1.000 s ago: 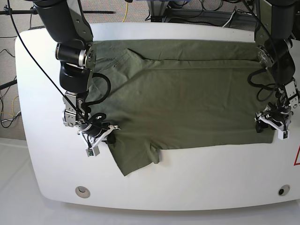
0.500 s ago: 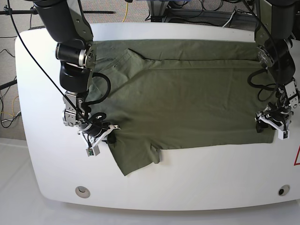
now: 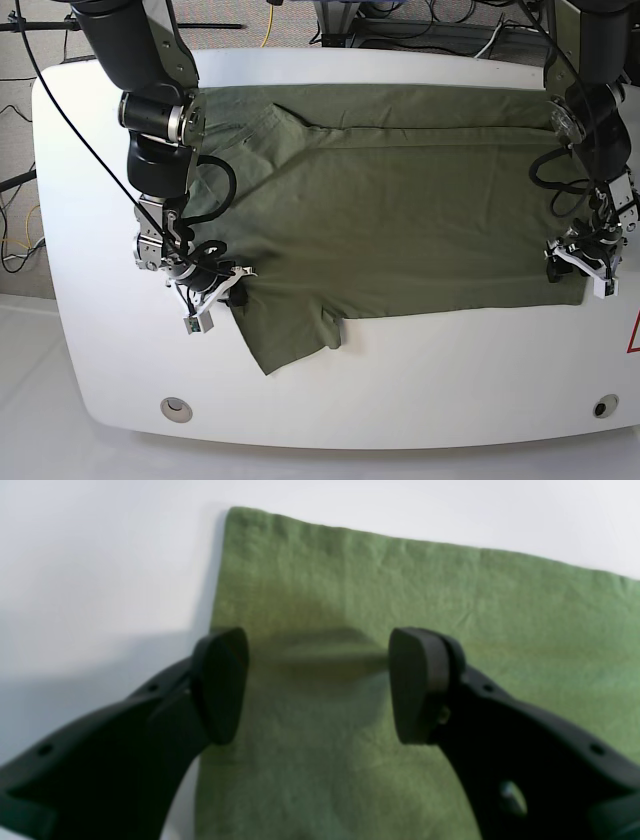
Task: Fold the T-shirt properly
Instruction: 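Close the left gripper on the hem corner, right gripper holding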
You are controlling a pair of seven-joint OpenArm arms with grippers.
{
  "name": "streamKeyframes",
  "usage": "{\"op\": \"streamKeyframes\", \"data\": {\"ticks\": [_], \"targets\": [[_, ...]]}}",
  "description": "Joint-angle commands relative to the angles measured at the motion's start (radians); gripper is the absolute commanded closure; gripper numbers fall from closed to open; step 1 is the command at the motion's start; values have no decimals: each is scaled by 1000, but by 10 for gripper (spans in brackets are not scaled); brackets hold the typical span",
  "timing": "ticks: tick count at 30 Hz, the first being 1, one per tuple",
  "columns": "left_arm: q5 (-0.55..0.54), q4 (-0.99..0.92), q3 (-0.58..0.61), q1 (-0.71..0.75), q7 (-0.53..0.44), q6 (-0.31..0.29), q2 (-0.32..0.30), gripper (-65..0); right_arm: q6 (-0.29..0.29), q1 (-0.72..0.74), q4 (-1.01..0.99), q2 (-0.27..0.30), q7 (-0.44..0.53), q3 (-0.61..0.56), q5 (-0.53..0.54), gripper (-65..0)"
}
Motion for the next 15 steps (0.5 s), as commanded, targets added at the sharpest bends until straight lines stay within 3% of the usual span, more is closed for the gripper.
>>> {"op": "streamKeyframes", "data": {"ticks": [1,15], "targets": [[5,20,-6,-20,5,0,-23,-403,3,28,15,6,-11,-3,-11,0],[6,39,-44,-14,-1,1,-56,-403,1,26,12,9,-11,-1,-9,0]]}}
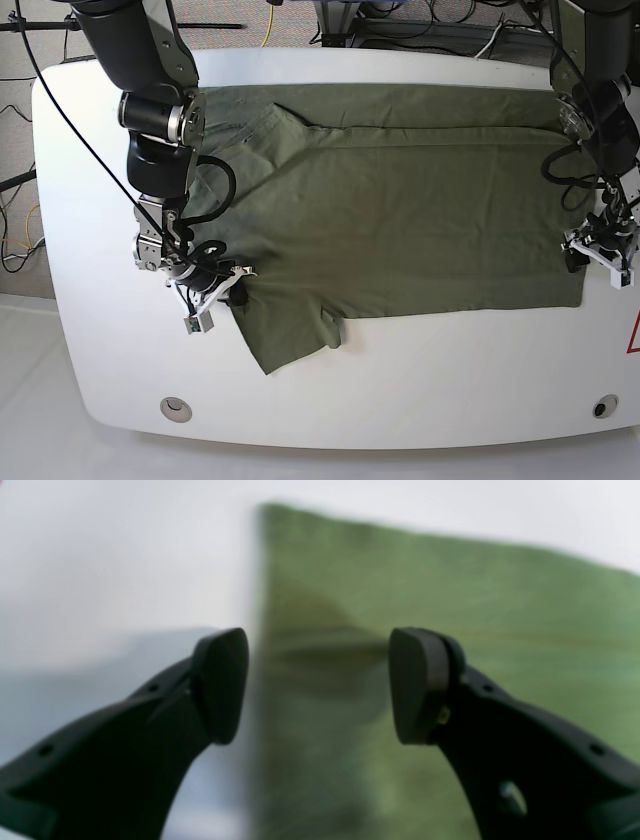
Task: Fold the T-shirt properly
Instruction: 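Close the left gripper on the hem corner, right gripper holding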
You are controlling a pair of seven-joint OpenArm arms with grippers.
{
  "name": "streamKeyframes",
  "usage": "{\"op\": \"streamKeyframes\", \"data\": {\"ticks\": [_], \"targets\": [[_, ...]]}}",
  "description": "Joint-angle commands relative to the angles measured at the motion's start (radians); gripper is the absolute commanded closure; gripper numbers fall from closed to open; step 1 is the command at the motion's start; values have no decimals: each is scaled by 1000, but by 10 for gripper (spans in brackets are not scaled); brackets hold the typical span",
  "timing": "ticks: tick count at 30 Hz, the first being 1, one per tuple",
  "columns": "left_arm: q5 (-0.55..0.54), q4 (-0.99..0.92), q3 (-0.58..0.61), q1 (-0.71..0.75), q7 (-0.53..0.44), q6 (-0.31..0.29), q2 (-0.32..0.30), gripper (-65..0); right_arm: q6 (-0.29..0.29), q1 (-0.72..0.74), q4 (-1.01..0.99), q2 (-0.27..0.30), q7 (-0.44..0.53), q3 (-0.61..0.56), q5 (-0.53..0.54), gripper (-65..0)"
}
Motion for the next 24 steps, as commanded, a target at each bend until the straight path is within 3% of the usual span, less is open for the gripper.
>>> {"op": "streamKeyframes", "data": {"ticks": [1,24], "targets": [[-16,17,-2,-34,-31,-11,-21,-403,1,25,11,9,-6,-1,-8,0],[-10,-47,1,-81,-46,-5,-29,-403,3,25,17,10,3,1,-4,0]]}}
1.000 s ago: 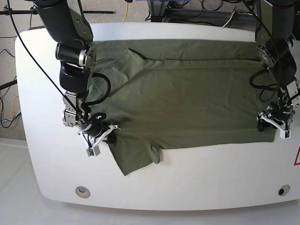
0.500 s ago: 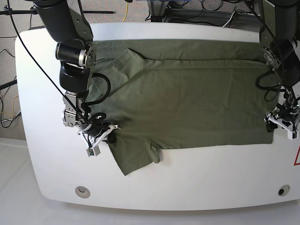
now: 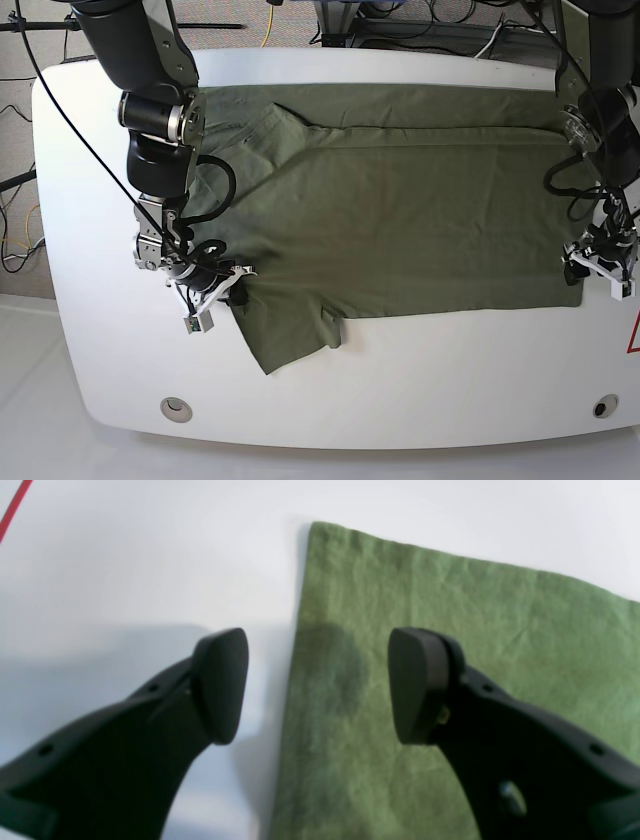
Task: Fold the T-shirt properly
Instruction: 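Close the left gripper on the hem corner, right gripper holding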
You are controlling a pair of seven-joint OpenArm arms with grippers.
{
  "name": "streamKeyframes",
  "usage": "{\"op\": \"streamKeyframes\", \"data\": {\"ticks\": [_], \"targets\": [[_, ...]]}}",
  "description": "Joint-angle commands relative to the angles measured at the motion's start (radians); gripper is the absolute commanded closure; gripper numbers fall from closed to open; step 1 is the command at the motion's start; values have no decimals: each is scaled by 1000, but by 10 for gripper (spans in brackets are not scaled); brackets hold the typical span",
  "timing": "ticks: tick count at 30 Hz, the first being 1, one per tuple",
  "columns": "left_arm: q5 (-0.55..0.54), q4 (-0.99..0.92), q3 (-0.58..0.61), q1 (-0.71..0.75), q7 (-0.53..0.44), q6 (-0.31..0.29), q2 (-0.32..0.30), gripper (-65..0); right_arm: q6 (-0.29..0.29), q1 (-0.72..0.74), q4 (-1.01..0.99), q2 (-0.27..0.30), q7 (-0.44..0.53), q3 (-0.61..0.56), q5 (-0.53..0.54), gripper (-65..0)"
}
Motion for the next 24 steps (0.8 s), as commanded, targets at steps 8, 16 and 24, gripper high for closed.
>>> {"op": "streamKeyframes", "data": {"ticks": [8,16,24], "targets": [[-8,20,-5,-7,-18,-14,-11,-401,4,27,18,10,5,0,-5,0],[-6,19,-15,13,-16,-33,-7,-401,5,27,19,10,10,0,-4,0],[-1,7,-11,8,-11,-35,-9,-404,3,26,18,6,4,-3,-8,0]]}}
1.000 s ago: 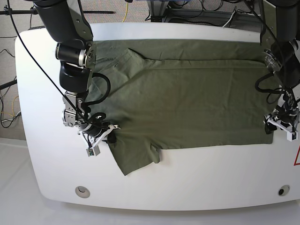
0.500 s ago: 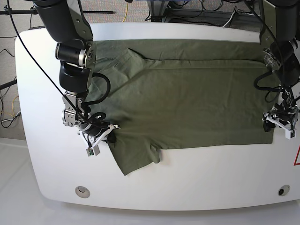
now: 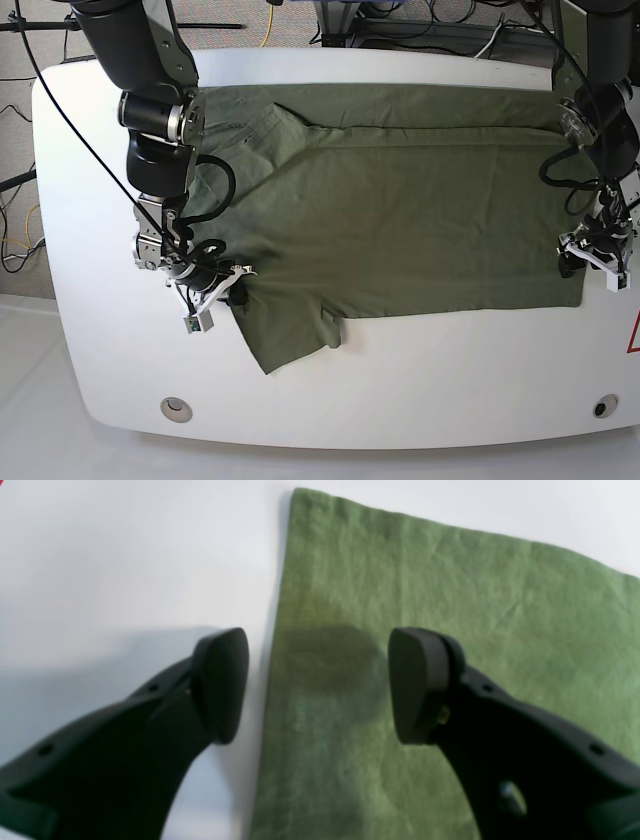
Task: Fold the T-shirt properly
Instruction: 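Close the left gripper on the hem corner, right gripper holding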
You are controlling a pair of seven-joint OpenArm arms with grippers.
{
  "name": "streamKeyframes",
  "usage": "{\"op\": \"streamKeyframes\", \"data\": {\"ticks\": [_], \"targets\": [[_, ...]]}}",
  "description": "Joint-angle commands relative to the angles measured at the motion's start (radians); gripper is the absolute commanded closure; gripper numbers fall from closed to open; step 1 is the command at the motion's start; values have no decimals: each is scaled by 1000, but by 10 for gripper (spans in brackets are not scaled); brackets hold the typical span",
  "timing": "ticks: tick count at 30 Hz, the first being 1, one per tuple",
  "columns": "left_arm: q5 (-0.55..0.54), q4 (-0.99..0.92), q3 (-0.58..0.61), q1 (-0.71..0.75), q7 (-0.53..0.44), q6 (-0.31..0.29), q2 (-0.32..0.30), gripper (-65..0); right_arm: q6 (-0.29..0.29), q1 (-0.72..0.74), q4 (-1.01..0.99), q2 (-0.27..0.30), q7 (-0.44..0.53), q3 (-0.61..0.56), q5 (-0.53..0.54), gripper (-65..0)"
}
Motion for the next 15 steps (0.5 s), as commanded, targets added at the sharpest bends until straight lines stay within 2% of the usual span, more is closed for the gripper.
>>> {"op": "streamKeyframes", "data": {"ticks": [1,15], "targets": [[-1,5,1,-25,3,-6,-18,-404,3,27,17,5,1,-3,-7,0],[-8,0,34,-27,5,6,-20,-413,5,25,16,4,-6,-3,-7,0]]}}
